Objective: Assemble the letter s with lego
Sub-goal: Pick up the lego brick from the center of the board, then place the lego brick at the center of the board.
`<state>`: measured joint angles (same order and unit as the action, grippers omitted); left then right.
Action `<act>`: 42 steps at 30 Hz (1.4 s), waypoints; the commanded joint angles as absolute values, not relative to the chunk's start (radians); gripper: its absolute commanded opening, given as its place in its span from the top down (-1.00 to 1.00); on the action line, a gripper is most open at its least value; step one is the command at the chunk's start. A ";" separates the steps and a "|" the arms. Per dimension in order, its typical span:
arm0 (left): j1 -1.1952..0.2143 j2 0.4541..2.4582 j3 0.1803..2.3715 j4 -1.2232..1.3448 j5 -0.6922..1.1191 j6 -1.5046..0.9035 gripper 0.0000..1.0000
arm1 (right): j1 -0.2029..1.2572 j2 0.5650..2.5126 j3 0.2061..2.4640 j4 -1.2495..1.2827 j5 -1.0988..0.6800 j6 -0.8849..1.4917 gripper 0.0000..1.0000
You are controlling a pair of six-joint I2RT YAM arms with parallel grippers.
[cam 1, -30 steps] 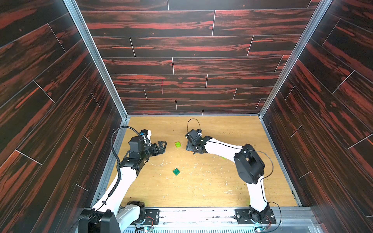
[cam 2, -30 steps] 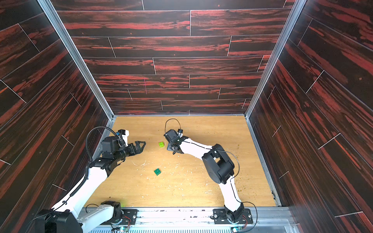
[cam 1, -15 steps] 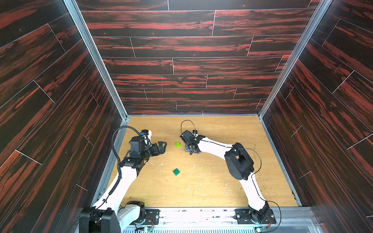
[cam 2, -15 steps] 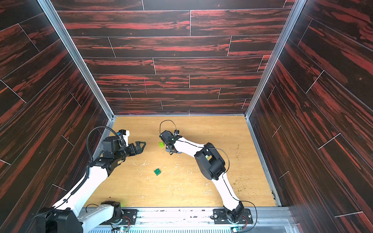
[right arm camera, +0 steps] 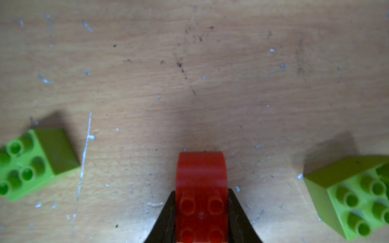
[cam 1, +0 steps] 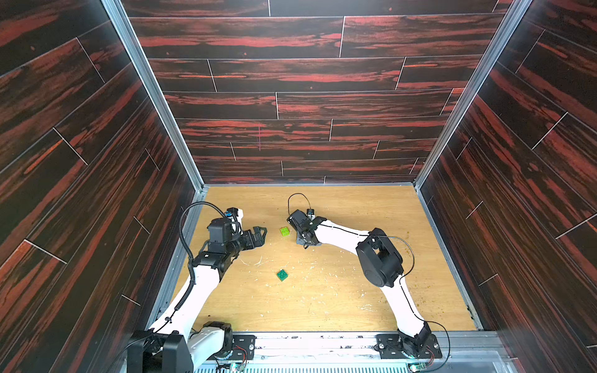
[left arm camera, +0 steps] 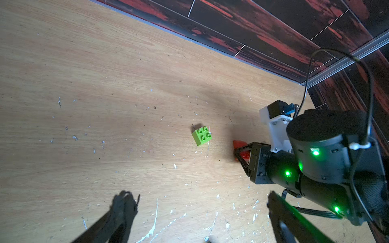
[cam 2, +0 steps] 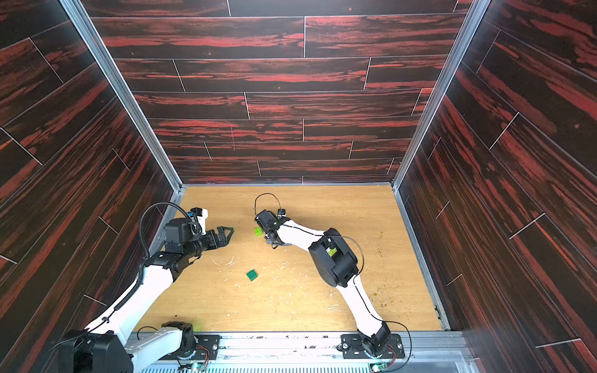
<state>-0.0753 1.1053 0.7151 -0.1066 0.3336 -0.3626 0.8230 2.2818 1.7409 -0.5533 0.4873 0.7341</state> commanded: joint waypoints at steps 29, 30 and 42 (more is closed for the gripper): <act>-0.075 1.099 0.742 -0.144 0.364 -0.390 -1.00 | 0.653 2.030 1.374 -0.472 -0.427 -0.777 1.00; -0.074 1.103 0.744 -0.147 0.364 -0.391 -1.00 | 0.650 2.046 1.386 -0.481 -0.423 -0.784 1.00; -0.087 1.169 0.757 -0.161 0.368 -0.398 -1.00 | 0.644 2.124 1.424 -0.507 -0.361 -0.830 0.87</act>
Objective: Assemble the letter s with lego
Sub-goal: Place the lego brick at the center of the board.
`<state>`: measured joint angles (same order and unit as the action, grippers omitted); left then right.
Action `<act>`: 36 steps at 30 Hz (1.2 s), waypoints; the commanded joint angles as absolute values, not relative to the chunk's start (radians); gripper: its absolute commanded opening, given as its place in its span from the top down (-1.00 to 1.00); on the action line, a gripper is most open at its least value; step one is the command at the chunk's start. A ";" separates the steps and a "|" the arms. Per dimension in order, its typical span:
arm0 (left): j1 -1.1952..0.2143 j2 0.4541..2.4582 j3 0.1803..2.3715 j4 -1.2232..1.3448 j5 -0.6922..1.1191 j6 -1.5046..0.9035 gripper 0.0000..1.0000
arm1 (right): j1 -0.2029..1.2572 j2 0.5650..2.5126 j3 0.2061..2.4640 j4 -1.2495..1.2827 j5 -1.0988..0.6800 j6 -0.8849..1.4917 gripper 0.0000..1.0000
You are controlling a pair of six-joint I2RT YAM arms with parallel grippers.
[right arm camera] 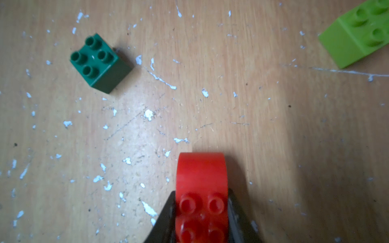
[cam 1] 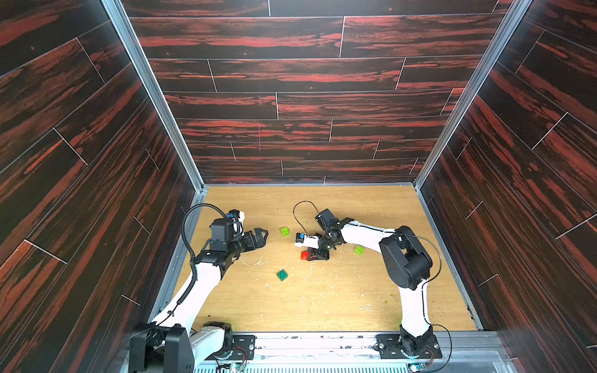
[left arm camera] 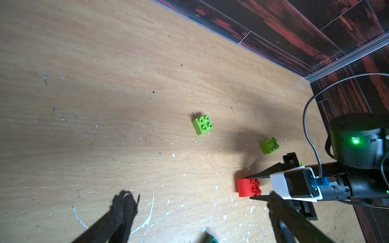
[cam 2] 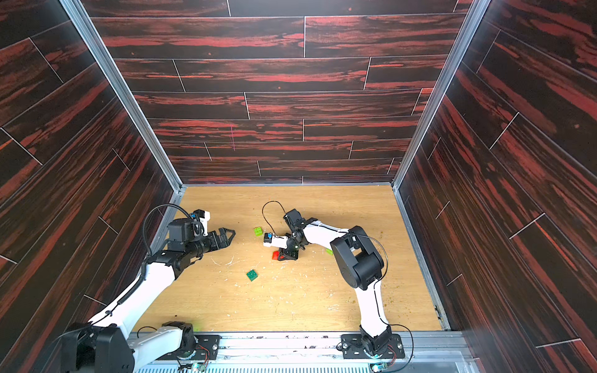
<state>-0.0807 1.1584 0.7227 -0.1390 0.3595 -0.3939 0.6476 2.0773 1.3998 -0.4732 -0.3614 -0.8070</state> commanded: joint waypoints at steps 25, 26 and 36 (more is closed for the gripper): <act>-0.126 1.172 0.772 -0.206 0.349 -0.373 -1.00 | 0.592 1.804 1.290 -0.459 -0.337 -0.745 -0.20; -0.131 1.178 0.777 -0.214 0.347 -0.369 -1.00 | 0.581 1.776 1.274 -0.464 -0.335 -0.731 -0.20; -0.197 1.211 0.795 -0.219 0.350 -0.364 -1.00 | 0.473 1.562 1.122 -0.492 -0.212 -0.534 -0.20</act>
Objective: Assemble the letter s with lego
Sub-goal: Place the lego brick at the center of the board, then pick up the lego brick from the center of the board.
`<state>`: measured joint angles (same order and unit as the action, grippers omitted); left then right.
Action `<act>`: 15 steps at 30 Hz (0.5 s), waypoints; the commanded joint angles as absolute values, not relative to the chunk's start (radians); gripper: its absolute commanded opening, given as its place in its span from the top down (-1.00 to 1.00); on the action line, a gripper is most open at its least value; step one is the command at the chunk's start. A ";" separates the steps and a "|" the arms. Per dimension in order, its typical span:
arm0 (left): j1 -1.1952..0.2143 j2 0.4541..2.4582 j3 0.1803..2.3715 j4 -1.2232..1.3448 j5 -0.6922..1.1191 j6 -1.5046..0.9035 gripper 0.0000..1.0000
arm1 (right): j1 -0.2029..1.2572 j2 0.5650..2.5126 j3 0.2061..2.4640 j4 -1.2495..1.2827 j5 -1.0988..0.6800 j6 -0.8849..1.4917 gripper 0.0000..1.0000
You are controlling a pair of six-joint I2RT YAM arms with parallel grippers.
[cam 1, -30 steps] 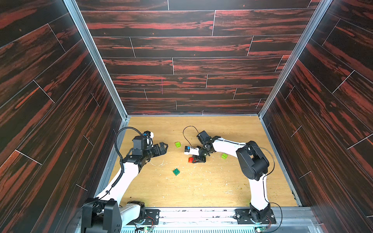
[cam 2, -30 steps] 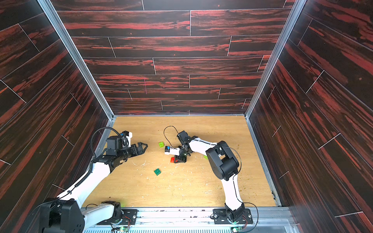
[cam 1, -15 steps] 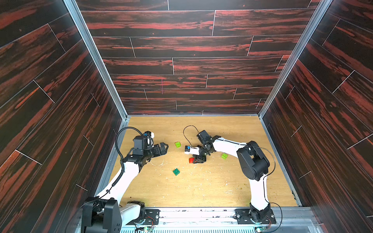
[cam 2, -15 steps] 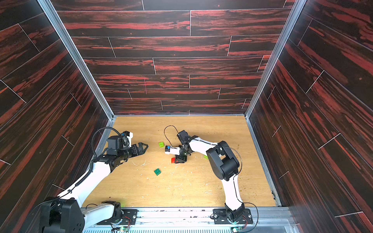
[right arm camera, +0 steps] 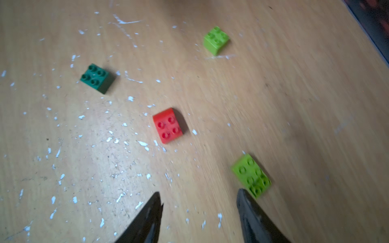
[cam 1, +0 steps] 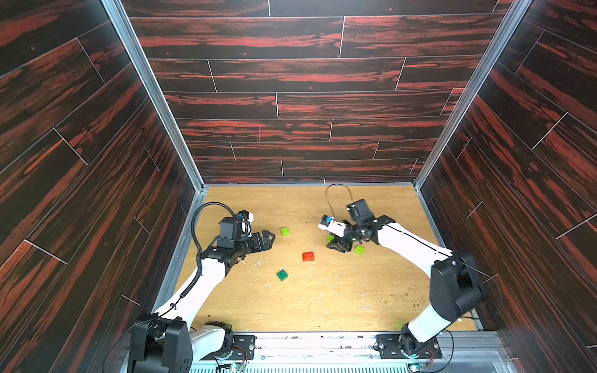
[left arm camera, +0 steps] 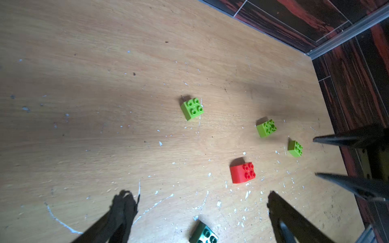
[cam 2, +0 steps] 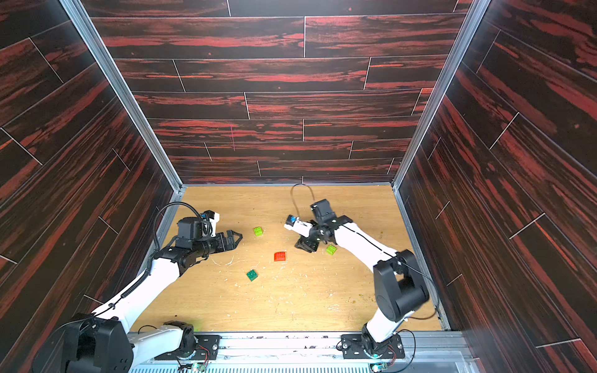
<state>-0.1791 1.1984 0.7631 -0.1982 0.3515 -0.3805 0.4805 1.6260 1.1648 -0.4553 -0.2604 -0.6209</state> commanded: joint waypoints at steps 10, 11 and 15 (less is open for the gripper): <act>-0.239 1.232 0.784 -0.149 0.417 -0.395 -1.00 | 0.329 1.490 0.983 -0.531 -0.052 -0.529 -0.22; -0.240 1.233 0.782 -0.135 0.430 -0.403 -1.00 | 0.321 1.494 0.979 -0.529 -0.040 -0.533 -0.22; -0.245 1.243 0.782 -0.098 0.471 -0.423 -1.00 | 0.296 1.522 0.990 -0.526 -0.061 -0.550 -0.22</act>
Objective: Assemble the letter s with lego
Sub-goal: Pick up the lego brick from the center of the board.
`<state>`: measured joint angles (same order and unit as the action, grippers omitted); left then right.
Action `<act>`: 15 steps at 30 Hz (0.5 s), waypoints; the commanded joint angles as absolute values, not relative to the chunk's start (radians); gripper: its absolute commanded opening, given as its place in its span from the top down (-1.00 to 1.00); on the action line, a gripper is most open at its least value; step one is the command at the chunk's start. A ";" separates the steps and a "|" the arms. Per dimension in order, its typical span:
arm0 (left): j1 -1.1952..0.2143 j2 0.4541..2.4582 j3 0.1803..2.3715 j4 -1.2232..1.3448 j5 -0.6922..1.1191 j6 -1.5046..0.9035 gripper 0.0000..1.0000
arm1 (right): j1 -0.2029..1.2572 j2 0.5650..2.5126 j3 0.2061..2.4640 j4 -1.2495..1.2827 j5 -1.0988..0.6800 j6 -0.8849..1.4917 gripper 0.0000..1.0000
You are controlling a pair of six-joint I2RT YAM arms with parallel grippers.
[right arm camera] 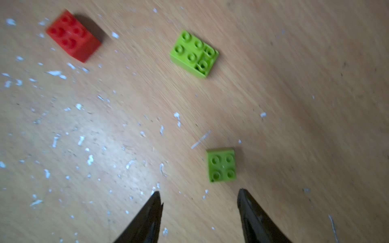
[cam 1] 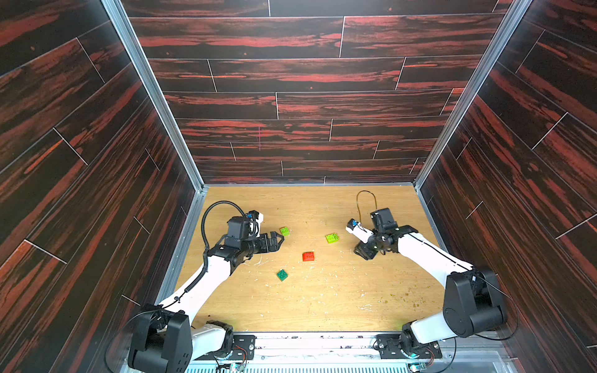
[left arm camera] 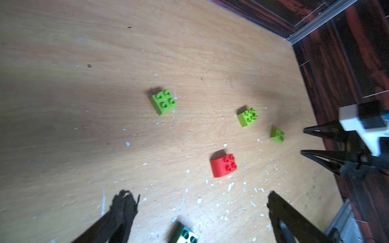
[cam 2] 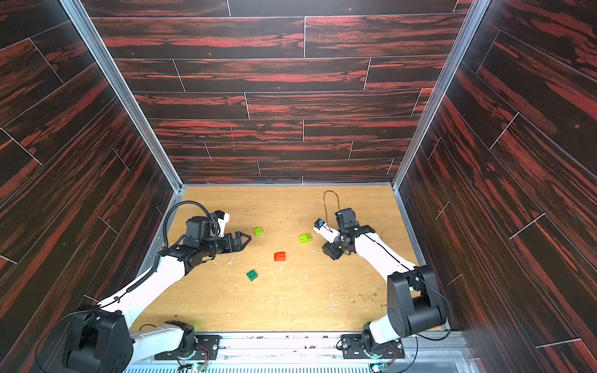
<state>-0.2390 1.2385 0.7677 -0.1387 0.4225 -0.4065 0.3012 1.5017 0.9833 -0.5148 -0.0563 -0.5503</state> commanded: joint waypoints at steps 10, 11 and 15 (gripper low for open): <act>-0.245 1.253 0.793 -0.105 0.471 -0.413 -1.00 | 0.260 1.657 1.051 -0.562 -0.037 -0.578 -0.19; -0.245 1.255 0.791 -0.103 0.471 -0.414 -1.00 | 0.259 1.666 1.054 -0.562 -0.041 -0.577 -0.19; -0.245 1.262 0.790 -0.099 0.472 -0.413 -1.00 | 0.254 1.694 1.059 -0.544 -0.057 -0.580 -0.16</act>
